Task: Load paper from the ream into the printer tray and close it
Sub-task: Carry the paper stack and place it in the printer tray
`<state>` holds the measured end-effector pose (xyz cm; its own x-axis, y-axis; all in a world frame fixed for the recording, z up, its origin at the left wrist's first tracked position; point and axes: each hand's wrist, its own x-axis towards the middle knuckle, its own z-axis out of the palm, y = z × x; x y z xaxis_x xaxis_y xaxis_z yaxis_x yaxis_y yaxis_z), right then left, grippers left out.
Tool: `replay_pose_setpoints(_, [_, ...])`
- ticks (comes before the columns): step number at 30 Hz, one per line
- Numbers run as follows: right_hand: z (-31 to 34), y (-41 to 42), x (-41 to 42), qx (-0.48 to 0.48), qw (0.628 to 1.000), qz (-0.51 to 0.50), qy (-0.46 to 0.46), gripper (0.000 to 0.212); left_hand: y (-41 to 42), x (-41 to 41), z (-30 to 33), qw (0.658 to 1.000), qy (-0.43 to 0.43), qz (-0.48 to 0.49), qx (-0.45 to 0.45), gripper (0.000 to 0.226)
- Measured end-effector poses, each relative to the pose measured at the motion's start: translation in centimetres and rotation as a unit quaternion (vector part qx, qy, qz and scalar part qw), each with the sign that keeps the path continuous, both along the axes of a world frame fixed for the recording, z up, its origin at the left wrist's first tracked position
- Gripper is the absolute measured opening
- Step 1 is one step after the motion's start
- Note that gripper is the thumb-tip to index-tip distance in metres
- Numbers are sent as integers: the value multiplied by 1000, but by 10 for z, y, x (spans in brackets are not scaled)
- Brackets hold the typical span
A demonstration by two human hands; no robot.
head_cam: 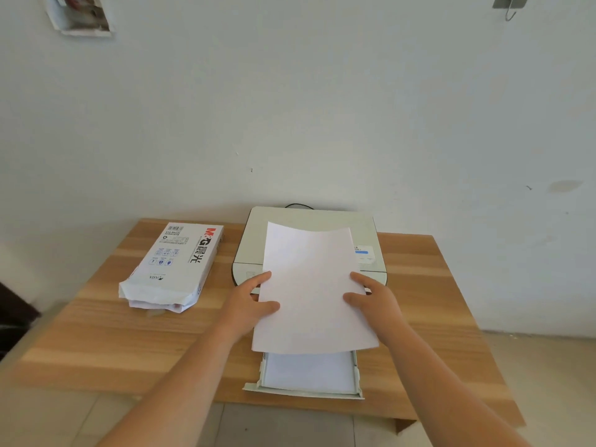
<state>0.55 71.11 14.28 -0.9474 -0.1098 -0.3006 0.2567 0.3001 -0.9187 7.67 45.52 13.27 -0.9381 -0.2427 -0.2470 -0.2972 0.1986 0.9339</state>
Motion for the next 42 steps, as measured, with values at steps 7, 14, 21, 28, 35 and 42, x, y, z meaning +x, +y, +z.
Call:
replay_pose_setpoints(7, [-13, -2, 12, -5, 999, -18, -37, 53, -7, 7, -10, 999, -29, -24, 10, 67])
replay_pose_setpoints(14, [-29, 4, 34, -11, 997, -29, -71, 54, -4, 24, -25, 996, -60, -26, 55, 66])
replay_pose_setpoints(21, [-58, 18, 57, -42, 991, -52, -117, 56, 9, 44, -52, 992, -96, -27, 77, 67])
replay_pose_setpoints(28, [-73, 28, 66, -29, 989, -37, -142, 53, 12, 55, -71, 987, -131, -60, 75, 72])
replay_pose_setpoints(35, [-95, 32, 75, -18, 984, -41, -175, 56, 11, 62, -92, 983, -164, -67, 55, 74])
replay_pose_setpoints(42, [-113, 35, 76, -12, 976, -25, -217, 57, 12, 69, -109, 975, -207, -64, 53, 74])
